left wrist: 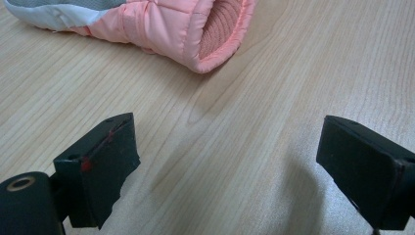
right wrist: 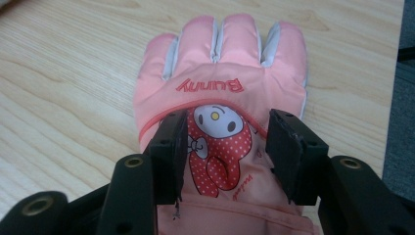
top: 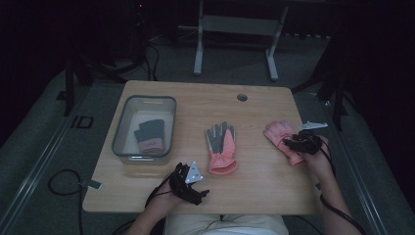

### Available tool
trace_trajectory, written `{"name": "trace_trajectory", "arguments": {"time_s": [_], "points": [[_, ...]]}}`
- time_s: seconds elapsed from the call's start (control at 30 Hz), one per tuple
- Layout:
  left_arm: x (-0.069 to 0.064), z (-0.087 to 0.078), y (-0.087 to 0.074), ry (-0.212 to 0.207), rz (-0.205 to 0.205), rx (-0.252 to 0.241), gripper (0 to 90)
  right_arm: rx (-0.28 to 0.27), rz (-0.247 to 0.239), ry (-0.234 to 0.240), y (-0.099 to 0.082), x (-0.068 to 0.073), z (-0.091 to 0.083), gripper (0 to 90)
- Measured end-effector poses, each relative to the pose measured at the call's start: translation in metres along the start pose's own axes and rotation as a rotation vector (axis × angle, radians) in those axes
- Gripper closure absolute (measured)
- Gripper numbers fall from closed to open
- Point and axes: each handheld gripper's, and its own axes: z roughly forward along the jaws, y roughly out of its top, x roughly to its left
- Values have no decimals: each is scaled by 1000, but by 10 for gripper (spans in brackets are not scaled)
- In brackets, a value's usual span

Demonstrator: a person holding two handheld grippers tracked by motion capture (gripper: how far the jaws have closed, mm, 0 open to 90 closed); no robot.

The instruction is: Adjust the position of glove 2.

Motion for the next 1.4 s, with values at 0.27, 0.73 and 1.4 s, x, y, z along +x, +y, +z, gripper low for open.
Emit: {"name": "trace_trajectory", "arguments": {"time_s": [0.27, 0.73, 1.4], "points": [[0, 0, 0, 0, 0, 0, 79, -5, -5, -4, -6, 2, 6, 596], [0, 1, -1, 3, -5, 2, 78, -51, 71, -74, 0, 13, -6, 854], [0, 0, -1, 4, -6, -1, 79, -182, 273, -132, 49, 102, -63, 856]]}}
